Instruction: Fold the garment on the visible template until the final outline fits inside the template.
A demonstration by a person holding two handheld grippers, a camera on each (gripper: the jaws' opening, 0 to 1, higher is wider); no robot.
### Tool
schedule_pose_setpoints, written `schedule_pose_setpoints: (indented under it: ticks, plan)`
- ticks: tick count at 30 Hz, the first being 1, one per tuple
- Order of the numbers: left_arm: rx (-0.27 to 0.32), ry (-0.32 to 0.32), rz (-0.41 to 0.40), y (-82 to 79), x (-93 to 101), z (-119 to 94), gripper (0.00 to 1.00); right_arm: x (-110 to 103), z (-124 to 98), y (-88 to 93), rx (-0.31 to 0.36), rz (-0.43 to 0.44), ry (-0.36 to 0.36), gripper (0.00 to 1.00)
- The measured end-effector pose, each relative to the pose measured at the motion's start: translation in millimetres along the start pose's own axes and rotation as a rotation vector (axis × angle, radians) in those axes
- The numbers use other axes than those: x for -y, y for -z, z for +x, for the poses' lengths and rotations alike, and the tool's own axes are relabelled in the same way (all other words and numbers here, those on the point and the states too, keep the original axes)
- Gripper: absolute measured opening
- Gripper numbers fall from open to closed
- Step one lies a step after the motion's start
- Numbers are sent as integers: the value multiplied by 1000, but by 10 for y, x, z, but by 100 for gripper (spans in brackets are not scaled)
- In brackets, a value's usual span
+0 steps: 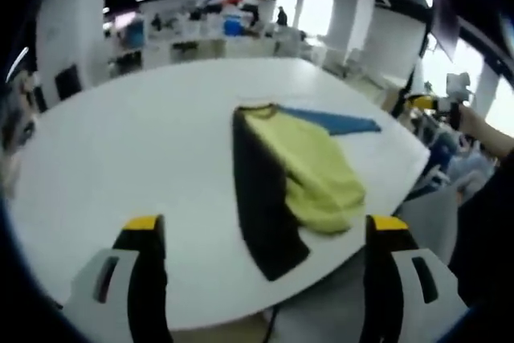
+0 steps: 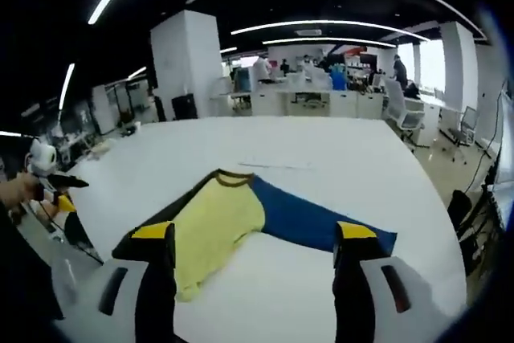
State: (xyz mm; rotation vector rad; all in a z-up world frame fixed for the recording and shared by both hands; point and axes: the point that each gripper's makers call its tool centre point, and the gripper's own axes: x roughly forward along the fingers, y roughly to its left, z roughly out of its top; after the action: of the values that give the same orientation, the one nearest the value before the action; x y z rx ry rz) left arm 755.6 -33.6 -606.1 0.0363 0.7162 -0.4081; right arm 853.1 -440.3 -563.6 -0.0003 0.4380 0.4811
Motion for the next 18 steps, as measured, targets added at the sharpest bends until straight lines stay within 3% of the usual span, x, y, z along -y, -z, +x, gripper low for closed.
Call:
schedule_pose_setpoints:
  ticks: [7, 18]
  plan:
    - [22, -1, -8, -32, -7, -75, 99, -142, -82, 136, -10, 23, -19, 95]
    - [5, 6, -15, 81, 41, -101, 99, -260, -230, 287, -65, 11, -55, 100]
